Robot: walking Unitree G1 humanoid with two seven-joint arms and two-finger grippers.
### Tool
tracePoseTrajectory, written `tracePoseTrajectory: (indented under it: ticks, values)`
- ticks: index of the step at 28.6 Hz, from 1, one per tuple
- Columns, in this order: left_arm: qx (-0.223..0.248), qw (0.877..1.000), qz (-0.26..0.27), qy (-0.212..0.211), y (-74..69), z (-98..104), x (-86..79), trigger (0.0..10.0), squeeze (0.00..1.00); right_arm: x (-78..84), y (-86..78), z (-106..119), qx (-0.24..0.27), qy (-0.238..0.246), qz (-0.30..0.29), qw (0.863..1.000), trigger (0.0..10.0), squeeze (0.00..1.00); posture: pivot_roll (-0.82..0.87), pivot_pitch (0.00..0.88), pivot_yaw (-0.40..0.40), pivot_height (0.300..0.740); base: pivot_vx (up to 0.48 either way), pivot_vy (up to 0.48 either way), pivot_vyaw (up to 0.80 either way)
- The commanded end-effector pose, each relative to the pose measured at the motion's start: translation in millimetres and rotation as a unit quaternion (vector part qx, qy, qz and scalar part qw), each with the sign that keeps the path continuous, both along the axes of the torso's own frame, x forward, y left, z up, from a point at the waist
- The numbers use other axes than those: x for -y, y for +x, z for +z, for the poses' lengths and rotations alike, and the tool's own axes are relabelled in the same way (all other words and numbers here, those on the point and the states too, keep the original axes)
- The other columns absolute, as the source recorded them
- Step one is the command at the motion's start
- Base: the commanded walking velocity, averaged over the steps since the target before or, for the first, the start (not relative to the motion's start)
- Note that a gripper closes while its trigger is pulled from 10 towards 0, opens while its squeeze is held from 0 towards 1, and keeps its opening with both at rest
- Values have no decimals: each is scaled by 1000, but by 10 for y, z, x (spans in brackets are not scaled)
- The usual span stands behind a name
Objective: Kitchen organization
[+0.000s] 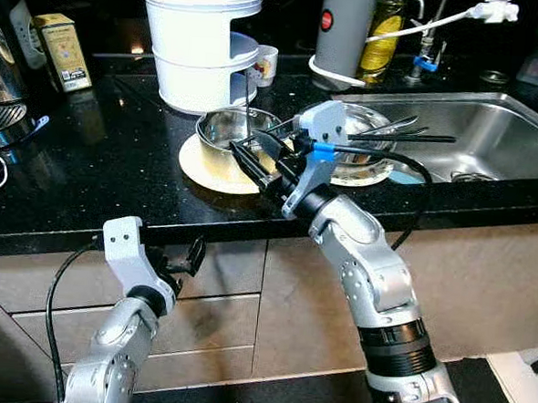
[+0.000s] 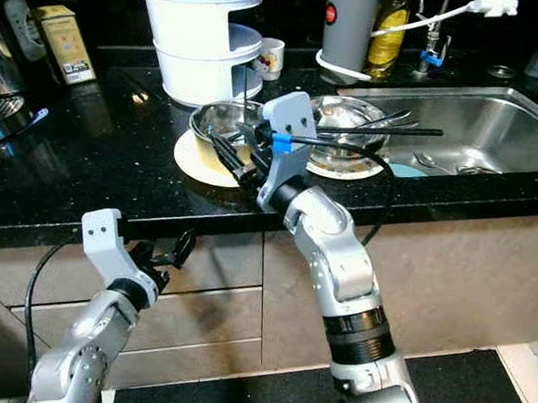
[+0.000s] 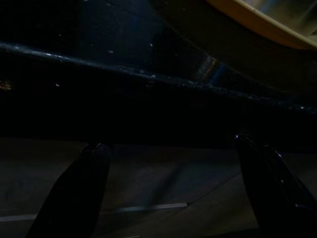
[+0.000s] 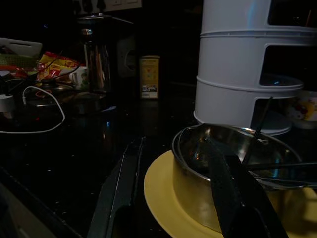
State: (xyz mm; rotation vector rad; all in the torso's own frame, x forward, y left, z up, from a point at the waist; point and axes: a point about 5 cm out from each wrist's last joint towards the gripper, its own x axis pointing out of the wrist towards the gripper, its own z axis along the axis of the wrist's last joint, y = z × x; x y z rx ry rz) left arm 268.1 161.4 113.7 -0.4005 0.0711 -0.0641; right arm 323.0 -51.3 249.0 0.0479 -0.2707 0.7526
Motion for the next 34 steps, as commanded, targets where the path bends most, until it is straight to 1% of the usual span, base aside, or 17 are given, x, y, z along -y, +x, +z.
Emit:
tracePoseTrajectory:
  ticks: [1, 3, 6, 7, 9, 10, 11, 12, 13, 14, 16, 22, 23, 25, 30, 32, 34]
  values:
    - [114, 993, 21, 30, 67, 514, -81, 10000, 0, -24, 12, 23, 6, -2, 2, 1000, 10000, 0, 86, 0, 12, 740, 292, 0, 0]
    - [139, 989, 27, 30, 80, 682, -90, 10000, 0, -26, 12, 29, 7, 0, 4, 1000, 10000, 0, 85, 0, 12, 740, 304, 0, 0]
    - [147, 988, 28, 26, 84, 740, -89, 10000, 0, -27, 13, 28, 7, 0, 3, 1000, 10000, 0, 85, 0, 12, 740, 307, 0, 0]
    - [134, 991, 3, 9, 89, 761, -29, 10000, 0, -27, 18, 20, 6, -3, 2, 1000, 10000, 0, 91, 0, 12, 740, 304, 0, 0]
    - [82, 996, -39, 21, 91, 692, 78, 10000, 0, -28, 24, 11, 5, -7, 2, 1000, 10000, 0, 91, 0, 12, 740, 307, 0, 0]
    - [82, 996, -39, 21, 91, 692, 78, 10000, 0, -28, 24, 11, 5, -7, 2, 1000, 10000, 0, 91, 0, 12, 740, 307, 0, 0]
    - [2, 995, -90, 45, 62, 502, 177, 10000, 0, -32, 31, 4, 5, -10, 2, 1000, 10000, 0, 93, 0, 12, 740, 0, 0, 0]
    - [-41, 989, -127, 64, 21, 387, 232, 10000, 0, -33, 34, 2, 5, -12, 3, 1000, 10000, 0, 93, 0, 12, 740, 0, 0, 0]
    - [-41, 989, -127, 64, 21, 387, 232, 10000, 0, -33, 34, 2, 5, -12, 3, 1000, 10000, 0, 93, 0, 12, 740, 0, 0, 0]
    - [-82, 979, -168, 76, -41, 276, 288, 10000, 0, -35, 36, -1, 5, -13, 3, 1000, 10000, 0, 93, 0, 14, 740, 0, 0, 0]
    - [-130, 968, -204, 75, -125, 166, 329, 10000, 0, -34, 38, -2, 5, -13, 2, 1000, 10000, 0, 93, 0, 14, 740, 0, 0, 0]
    - [-155, 954, -240, 91, -185, 182, 324, 10000, 0, -32, 39, -10, 3, -12, 3, 1000, 10000, 0, 90, 0, 16, 740, 0, 0, 0]
    - [-167, 945, -261, 104, -215, 224, 315, 10000, 0, -30, 39, -17, 2, -13, 3, 1000, 10000, 0, 87, 0, 17, 740, 0, 0, 0]
    - [-168, 941, -271, 111, -226, 248, 309, 10000, 0, -28, 40, -19, 1, -13, 3, 1000, 10000, 0, 87, 0, 17, 740, 0, 0, 0]
    - [-114, 946, -281, 118, -192, 447, 286, 10000, 0, -29, 39, -21, 1, -12, 3, 1000, 10000, 0, 86, 0, 17, 740, 0, 0, 0]
    - [-17, 955, -286, 75, -152, 817, 252, 10000, 0, -18, 46, -21, 0, -9, 1, 1000, 10000, 0, 86, 0, 14, 740, 0, 0, 0]
    - [53, 956, -288, 24, -162, 1098, 203, 10000, 0, -6, 54, -19, -1, -8, -1, 1000, 10000, 0, 87, 0, 13, 740, 0, 0, 0]
